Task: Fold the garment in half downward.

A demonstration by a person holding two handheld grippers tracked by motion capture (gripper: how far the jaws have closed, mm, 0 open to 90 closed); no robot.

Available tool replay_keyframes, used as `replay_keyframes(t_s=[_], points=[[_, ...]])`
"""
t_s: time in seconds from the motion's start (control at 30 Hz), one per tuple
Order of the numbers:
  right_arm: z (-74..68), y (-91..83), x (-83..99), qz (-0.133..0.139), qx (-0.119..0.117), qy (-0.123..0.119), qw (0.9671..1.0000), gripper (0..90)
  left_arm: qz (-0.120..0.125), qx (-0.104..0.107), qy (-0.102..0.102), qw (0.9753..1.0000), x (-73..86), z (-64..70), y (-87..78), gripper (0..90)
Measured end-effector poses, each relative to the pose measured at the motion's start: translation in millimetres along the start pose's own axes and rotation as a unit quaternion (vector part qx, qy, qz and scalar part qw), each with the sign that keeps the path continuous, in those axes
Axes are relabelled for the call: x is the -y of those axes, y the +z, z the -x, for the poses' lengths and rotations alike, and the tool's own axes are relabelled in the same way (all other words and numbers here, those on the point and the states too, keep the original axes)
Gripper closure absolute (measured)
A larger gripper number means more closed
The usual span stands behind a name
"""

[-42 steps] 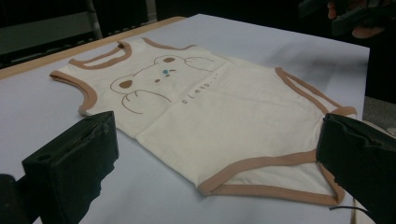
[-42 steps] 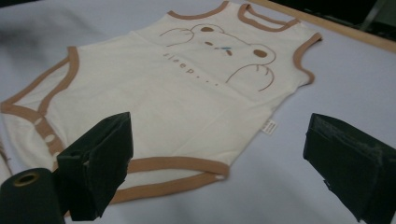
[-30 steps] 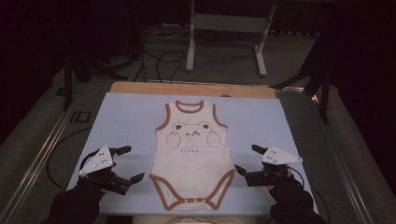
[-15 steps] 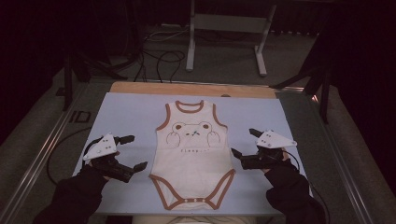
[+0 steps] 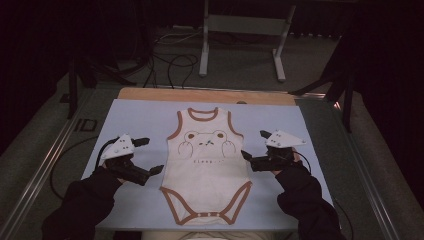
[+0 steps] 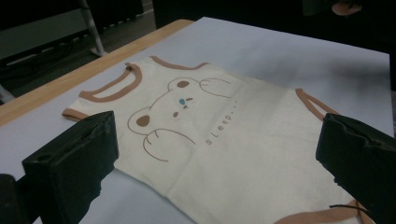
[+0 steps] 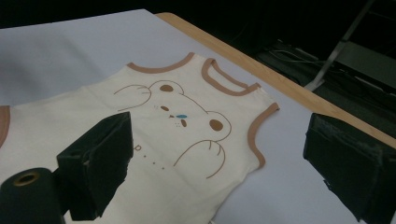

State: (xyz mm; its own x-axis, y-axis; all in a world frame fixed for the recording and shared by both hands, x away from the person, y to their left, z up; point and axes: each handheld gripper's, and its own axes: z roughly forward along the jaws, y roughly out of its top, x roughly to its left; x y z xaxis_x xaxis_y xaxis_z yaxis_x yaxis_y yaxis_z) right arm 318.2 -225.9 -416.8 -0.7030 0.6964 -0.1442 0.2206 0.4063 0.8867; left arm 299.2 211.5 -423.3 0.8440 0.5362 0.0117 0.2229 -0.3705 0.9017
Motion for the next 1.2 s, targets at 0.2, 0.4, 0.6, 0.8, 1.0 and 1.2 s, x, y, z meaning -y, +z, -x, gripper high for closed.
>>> replay_keyframes(t_s=[0.2, 0.4, 0.6, 0.8, 1.0, 1.2], points=[[4.1, 10.9, -0.6, 0.002, -0.004, 0.013, 0.9999, 8.4, -0.010, -0.006, -0.003, 0.9999, -4.8, -5.6, 7.5, 0.2], [6.8, 23.7, 2.4, -0.006, -0.007, 0.040, 0.9992, 8.4, -0.029, -0.034, -0.017, 0.9989, -6.3, -15.1, 21.0, 0.2], [8.8, 36.9, 9.9, -0.017, -0.012, 0.052, 0.9984, 8.4, -0.042, -0.037, -0.028, 0.9980, -2.8, -20.7, 38.8, 0.2], [12.5, 50.1, 15.2, -0.025, -0.018, 0.060, 0.9977, 8.4, -0.044, -0.037, -0.033, 0.9978, -1.5, -22.8, 55.4, 0.2], [17.1, 62.4, 20.2, -0.041, -0.027, 0.066, 0.9966, 8.5, -0.045, -0.025, -0.043, 0.9978, 1.8, -26.4, 67.6, 0.2], [18.5, 75.2, 31.7, -0.066, -0.033, 0.069, 0.9949, 8.5, -0.074, -0.026, -0.048, 0.9957, 9.8, -32.9, 79.7, 0.2]])
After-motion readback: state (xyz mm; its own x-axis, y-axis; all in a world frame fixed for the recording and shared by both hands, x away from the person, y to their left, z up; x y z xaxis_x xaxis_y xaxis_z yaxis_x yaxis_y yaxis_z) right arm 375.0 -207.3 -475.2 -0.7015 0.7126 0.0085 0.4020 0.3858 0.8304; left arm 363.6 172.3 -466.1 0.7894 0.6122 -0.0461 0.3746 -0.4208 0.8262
